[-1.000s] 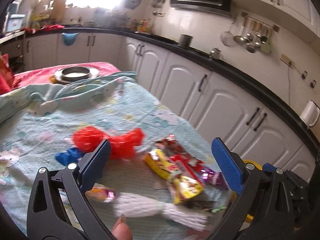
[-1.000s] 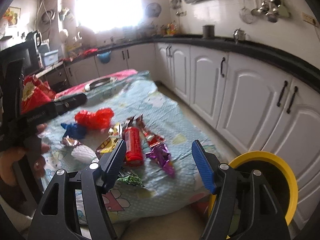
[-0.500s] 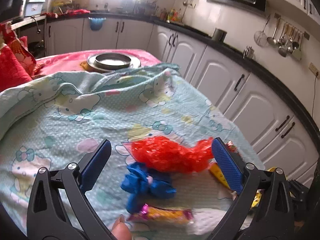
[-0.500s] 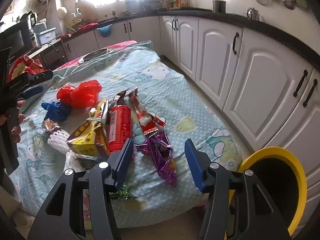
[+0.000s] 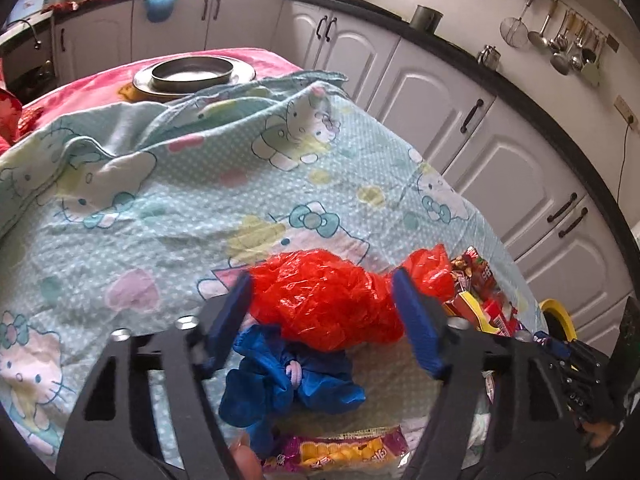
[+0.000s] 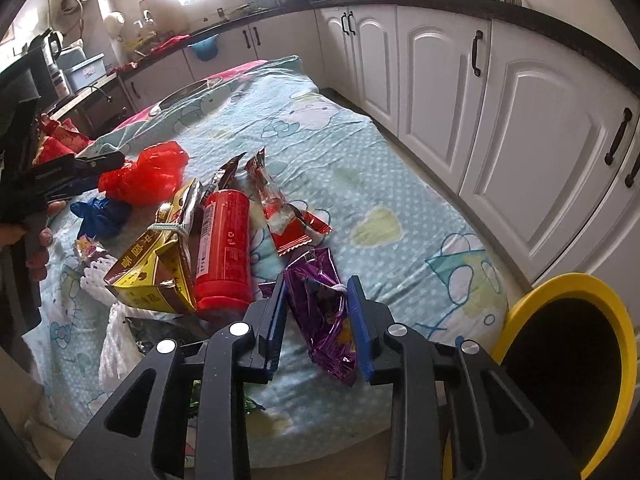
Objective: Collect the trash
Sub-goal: 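Grasp the red plastic bag with the left tool while the right tool grasps a purple wrapper, then carry the red bag and purple wrapper over the yellow bin with both tools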
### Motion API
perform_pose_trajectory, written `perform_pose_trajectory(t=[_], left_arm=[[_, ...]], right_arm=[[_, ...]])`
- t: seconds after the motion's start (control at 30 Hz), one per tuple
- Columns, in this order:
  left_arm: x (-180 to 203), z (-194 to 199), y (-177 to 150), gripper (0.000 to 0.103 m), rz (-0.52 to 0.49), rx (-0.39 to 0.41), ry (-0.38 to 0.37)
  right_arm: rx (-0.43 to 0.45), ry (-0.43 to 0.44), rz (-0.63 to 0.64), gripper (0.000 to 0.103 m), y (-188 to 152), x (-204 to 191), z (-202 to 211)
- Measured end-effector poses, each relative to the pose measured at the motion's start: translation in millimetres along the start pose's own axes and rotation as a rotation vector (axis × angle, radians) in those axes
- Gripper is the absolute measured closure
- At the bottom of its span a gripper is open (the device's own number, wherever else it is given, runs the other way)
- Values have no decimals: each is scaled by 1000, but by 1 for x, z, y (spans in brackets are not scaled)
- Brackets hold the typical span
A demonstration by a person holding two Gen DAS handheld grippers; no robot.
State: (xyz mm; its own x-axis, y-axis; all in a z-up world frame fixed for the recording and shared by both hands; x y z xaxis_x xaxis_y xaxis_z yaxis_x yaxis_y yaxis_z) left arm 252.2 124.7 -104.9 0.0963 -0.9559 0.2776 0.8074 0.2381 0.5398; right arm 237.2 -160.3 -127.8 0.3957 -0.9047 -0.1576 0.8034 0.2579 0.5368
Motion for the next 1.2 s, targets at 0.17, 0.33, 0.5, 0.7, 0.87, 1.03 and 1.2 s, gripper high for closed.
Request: perform_pose_trajectory(t=[0.17, 0.33, 0.5, 0.7, 0.87, 1.03, 1.2], left_arm=[[3, 1, 0, 80, -8, 6, 1], [9, 9, 1, 92, -31, 36, -5], [14, 26, 4, 94, -25, 88, -25], [32, 49, 6, 94, -44, 143, -41], [50, 64, 5, 94, -64, 173, -55], [73, 74, 0, 94, -96, 193, -72], [101, 83, -6, 94, -142, 211, -96]], right_arm=[[17, -3, -21, 80, -3, 3, 3], [44, -9, -33, 91, -3, 5, 10], [78, -1, -40, 91, -2, 4, 23], [145, 18, -38, 91, 3, 0, 51], [206, 35, -33, 91, 7, -2, 80], [260, 36, -34, 91, 6, 1, 109], [302, 24, -51, 91, 0, 14, 134]])
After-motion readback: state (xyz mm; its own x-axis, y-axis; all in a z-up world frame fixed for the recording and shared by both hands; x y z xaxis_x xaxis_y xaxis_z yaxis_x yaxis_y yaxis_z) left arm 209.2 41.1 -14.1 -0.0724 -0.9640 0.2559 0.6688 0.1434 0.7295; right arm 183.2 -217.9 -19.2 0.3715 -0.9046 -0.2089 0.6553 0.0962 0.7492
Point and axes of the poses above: each gripper's, at about its wrist camera, not at the fingertips, and z roughly against the way its jaws point, x to its right, y to its top, the point moved 3 cm from there along -z, roughly the way its jaws point, and after that the axes turned 6 degrees about -x, right-handed, at the moved point
